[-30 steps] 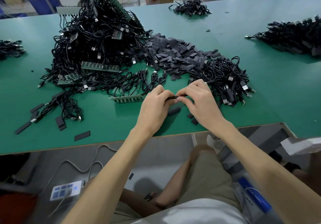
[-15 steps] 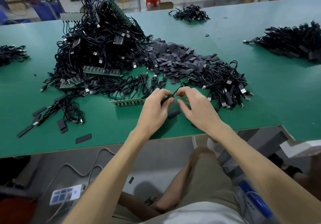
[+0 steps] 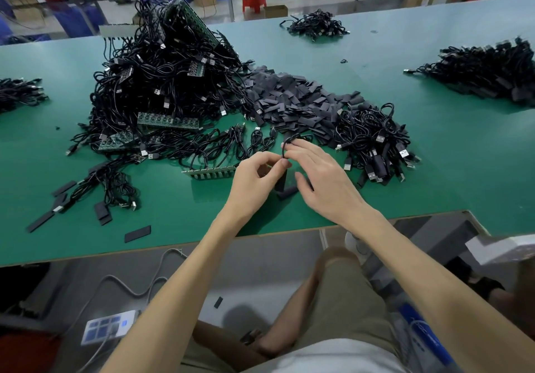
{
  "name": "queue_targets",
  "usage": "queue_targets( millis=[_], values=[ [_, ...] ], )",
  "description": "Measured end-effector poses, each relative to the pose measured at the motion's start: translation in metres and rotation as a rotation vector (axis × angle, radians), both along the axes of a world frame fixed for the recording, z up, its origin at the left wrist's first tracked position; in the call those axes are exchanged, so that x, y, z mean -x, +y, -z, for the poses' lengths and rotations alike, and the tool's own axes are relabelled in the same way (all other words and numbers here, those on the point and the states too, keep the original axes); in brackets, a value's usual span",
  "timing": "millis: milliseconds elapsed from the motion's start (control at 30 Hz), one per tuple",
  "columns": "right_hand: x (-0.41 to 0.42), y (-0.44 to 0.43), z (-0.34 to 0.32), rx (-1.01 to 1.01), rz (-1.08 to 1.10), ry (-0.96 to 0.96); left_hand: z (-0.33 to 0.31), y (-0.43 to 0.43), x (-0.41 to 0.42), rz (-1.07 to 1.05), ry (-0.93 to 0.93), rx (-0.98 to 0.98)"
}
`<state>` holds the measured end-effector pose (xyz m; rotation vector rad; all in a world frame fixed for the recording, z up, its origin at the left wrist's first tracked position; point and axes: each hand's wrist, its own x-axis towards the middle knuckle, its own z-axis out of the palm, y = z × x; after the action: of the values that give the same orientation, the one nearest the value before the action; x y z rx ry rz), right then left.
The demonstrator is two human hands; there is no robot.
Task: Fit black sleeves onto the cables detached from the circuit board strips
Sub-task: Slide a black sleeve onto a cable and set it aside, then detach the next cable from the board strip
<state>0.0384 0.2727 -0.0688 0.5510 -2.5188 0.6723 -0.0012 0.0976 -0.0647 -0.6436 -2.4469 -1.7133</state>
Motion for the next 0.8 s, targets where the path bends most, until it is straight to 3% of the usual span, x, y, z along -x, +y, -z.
queue_targets(
  millis=[167,367,600,800],
  values=[
    [0.002,0.001,0.003,-0.009,0.029,-0.073,-0.002,-0.010,0.010,0.012,-0.102,-0.236],
    [0.005,-0.001,0.006,-0.049,0.042,-0.126,-0.034,0.012,0.026,0.062,-0.058,-0.280],
    [0.005,0.000,0.006,-0.059,0.041,-0.140,-0.077,0.088,0.039,0.177,-0.075,-0.248],
    [0.003,-0.001,0.002,-0.104,0.086,-0.196,-0.061,0.103,0.039,0.190,-0.181,-0.065]
  ],
)
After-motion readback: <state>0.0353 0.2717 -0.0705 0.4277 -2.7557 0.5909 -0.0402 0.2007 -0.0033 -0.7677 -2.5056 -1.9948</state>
